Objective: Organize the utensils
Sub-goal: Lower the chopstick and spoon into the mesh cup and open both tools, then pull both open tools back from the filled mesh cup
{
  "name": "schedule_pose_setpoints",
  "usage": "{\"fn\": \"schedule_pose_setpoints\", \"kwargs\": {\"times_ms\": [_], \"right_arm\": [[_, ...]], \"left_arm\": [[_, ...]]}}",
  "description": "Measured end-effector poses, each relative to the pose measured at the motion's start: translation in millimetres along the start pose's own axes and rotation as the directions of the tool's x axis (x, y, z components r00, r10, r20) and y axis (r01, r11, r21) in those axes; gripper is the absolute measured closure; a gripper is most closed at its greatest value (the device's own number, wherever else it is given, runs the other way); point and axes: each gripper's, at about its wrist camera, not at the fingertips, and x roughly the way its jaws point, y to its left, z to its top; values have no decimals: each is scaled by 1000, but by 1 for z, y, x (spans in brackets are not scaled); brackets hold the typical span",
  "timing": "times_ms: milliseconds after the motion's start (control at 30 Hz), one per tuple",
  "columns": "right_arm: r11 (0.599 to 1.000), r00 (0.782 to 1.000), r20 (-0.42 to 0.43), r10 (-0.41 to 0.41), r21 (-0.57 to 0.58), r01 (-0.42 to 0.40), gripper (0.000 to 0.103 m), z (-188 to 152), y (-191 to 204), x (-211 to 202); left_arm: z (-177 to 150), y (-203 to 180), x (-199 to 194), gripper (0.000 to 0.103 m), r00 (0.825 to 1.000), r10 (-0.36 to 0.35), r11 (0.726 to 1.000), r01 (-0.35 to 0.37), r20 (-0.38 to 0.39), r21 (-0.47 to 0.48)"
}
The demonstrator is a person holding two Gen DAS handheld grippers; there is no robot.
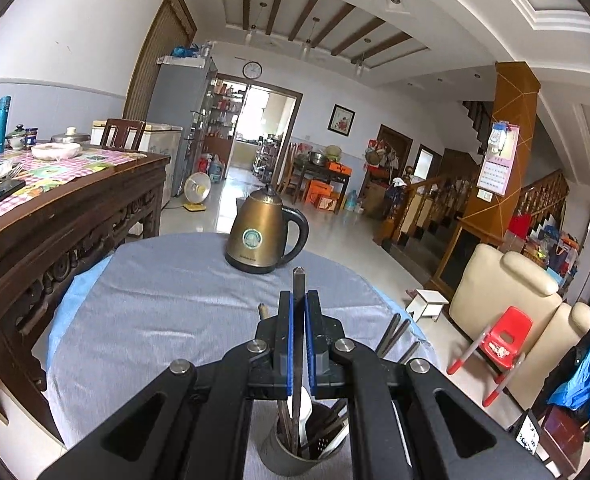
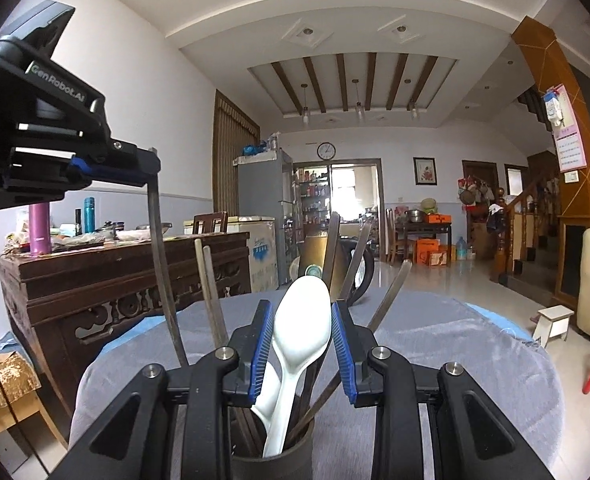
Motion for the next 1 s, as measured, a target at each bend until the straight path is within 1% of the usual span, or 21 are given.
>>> {"fn": "schedule_pose_setpoints", "kwargs": {"times_ms": [200,633,833,1000], "right_arm": [[1000,999,-37,15,20,-15,71,-5,-5,-9],[999,995,-85,54,2,-54,71,-8,-1,-18],[997,987,-141,76,11,-75,71,-14,0,-13],[996,981,-169,91,22,-88,71,-17,-2,-11]], "left_arm": [[-5,3,-3,98,1000,1,1000,-1,-20,0],[-16,8,-6,98,997,-12,1000,12,-81,5],[-22,11,-6,98,994,-16,1000,16,-106,-3],[-26,13,-4,98,992,-18,1000,17,-122,-7]]}}
